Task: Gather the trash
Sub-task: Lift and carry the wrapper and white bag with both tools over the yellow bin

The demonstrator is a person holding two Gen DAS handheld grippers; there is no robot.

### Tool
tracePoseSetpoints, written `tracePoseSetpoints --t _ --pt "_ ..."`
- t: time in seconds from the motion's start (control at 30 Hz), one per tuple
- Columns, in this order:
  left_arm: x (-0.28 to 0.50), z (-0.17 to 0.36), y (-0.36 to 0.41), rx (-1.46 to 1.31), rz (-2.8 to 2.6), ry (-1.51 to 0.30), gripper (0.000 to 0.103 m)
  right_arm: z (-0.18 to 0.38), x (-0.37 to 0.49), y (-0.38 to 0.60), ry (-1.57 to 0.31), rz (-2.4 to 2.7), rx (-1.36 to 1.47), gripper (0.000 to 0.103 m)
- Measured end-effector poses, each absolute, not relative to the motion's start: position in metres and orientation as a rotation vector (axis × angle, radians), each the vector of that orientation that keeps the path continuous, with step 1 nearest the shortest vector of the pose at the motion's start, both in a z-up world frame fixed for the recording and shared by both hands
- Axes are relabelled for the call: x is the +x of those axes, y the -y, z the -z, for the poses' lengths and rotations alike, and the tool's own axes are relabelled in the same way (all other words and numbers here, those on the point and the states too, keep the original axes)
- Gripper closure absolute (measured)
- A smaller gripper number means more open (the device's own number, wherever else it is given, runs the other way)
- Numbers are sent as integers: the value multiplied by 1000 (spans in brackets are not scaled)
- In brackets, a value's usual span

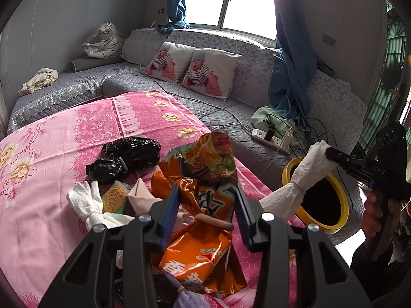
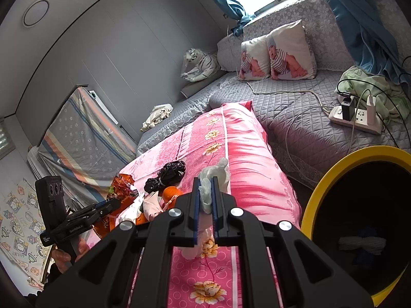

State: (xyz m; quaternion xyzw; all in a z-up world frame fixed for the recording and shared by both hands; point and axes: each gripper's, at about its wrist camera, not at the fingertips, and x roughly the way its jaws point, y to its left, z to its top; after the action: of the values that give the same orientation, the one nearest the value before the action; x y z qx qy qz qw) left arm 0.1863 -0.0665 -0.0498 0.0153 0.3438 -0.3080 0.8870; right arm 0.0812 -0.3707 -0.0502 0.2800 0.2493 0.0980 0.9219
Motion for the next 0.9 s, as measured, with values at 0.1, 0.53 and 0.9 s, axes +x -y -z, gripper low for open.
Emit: tracePoseSetpoints --t 0.1,0.53,0.9 --pt "186 48 81 47 669 -714 64 47 75 384 -488 -174 588 96" --pt "179 49 168 116 838 -729 64 33 42 453 -412 24 596 96" --pt "169 63 247 173 981 -766 64 36 25 495 -420 185 557 96"
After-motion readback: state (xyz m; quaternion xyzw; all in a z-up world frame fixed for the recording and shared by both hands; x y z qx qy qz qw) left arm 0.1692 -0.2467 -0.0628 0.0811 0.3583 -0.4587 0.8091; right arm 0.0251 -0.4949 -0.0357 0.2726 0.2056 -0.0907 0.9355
